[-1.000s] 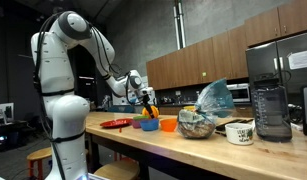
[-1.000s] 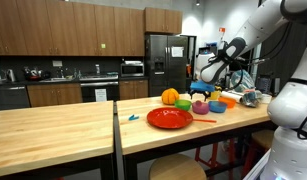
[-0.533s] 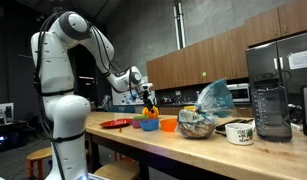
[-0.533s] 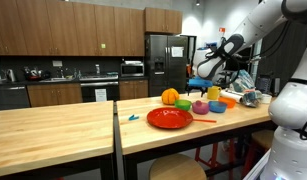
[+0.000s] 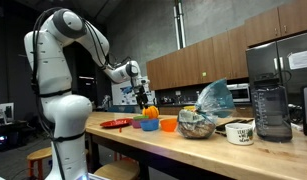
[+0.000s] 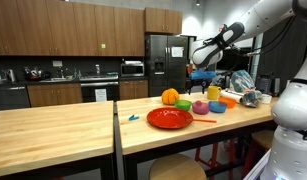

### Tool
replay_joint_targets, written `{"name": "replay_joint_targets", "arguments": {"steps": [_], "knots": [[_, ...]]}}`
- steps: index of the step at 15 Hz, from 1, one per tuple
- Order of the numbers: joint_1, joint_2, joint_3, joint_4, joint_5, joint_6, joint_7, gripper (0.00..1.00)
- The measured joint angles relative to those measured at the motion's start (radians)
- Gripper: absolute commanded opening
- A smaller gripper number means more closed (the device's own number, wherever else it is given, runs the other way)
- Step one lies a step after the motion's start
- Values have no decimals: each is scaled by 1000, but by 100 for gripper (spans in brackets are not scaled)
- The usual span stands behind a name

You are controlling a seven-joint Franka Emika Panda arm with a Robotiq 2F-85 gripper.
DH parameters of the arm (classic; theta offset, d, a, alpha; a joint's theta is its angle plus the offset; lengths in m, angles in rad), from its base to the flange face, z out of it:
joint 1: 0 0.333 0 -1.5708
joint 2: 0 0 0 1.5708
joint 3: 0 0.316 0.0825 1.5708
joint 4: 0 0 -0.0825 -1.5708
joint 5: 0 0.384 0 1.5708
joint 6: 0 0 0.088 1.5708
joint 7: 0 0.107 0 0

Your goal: Put the strawberry in the purple bowl

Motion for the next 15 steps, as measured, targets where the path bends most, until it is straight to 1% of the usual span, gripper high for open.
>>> {"name": "replay_joint_targets", "arguments": {"steps": [3,7,9,12,15], "knots": [[2,-47,-8,3,13,-96,-89,100],[2,-110,-15,-5,17,-194,-178,100],[2,-140,-18,-23,30,-222,-213,100],[2,-187,-26,-62,47,-225,-265,100],[5,-244,-45,-104,88,-244,-365,100]]}}
